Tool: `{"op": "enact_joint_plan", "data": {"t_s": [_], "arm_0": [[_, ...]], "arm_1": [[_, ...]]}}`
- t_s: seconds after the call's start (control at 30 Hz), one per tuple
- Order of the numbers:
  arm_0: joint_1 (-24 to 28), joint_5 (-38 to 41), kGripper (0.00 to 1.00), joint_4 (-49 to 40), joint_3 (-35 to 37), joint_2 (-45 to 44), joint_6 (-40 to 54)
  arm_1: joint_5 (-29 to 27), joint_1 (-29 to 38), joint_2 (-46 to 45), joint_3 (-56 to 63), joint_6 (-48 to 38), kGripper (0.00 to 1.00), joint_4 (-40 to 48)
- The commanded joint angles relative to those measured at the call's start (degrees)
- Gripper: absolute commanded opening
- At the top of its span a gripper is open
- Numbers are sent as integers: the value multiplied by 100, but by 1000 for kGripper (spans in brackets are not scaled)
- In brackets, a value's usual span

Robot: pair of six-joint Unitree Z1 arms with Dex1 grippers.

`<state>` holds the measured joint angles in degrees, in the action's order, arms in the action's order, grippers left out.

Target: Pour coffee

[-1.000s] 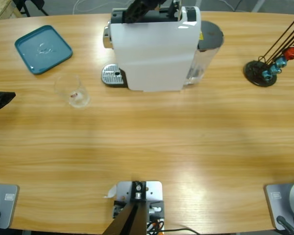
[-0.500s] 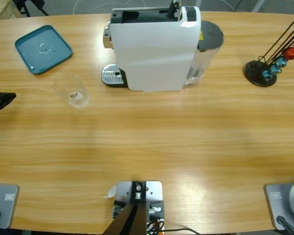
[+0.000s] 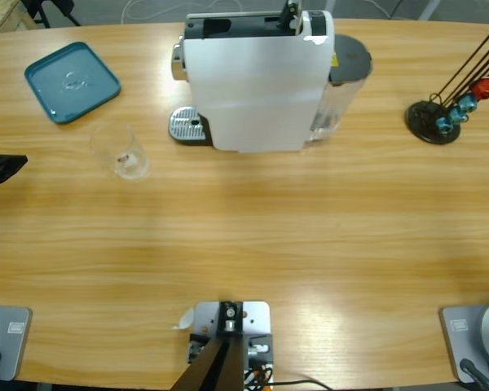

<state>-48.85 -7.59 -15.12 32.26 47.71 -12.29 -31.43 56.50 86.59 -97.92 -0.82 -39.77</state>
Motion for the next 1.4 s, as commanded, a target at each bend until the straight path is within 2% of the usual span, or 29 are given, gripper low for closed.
{"op": "enact_joint_plan", "data": {"t_s": [0.03,0.13,0.3,0.6,0.87,1.13,1.4], "arm_0": [[-37,47,954,70,-220,11,77],[-37,74,954,70,-220,26,90],[-37,74,954,70,-229,9,95],[-37,74,954,88,-229,19,95],[-37,74,954,88,-229,26,95],[-37,72,954,88,-229,44,95],[-37,65,954,88,-229,49,95]], "arm_1": [[-102,37,98,1481,-609,0,1253],[-390,37,195,2175,-433,0,2334],[-662,37,548,2265,-221,0,2763],[-750,37,984,2087,310,0,3077],[-588,44,1504,1773,507,0,3160],[-539,608,2063,1302,591,0,3160],[-451,771,2420,1207,446,0,3151]]}}
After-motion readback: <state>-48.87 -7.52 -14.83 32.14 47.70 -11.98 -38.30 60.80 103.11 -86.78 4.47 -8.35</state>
